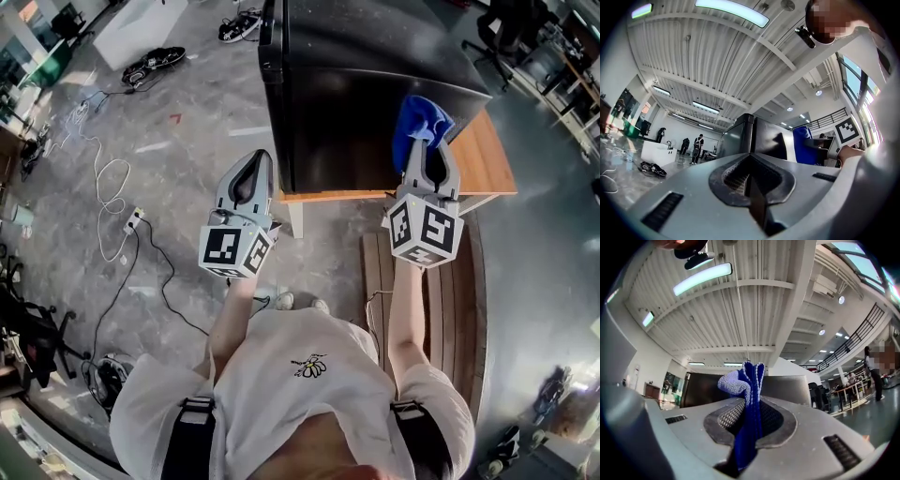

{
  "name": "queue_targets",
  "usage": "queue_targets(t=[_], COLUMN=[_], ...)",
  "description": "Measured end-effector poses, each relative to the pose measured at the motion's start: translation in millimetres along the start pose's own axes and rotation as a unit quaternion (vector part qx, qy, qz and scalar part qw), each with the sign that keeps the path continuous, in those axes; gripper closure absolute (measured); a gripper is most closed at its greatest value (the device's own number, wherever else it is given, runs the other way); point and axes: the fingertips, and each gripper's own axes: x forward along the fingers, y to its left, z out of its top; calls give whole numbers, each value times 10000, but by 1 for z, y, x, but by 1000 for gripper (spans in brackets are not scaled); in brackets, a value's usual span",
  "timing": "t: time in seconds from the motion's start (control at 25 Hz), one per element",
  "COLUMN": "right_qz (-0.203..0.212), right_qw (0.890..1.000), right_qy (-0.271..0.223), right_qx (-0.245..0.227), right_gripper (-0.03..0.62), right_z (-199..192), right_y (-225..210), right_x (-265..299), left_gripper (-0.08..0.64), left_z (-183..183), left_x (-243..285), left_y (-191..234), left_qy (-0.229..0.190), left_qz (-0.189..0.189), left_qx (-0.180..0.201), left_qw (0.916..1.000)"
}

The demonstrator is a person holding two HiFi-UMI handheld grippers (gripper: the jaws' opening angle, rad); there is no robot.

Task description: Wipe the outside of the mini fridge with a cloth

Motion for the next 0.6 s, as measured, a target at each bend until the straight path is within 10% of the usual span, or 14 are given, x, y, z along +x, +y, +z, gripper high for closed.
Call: queue_targets(t=[0.6], right_qz=[1880], right_qw=[9817], right_qy=[219], right_qx=[209], right_gripper=[531], right_z=[-28], right_y=[209], right_x=[33], left_gripper=[555], left_z=[2], left_x=[-21], left_y=[35], left_qy=[2], left_qz=[286], left_qx=[-16], left_qw=[9996])
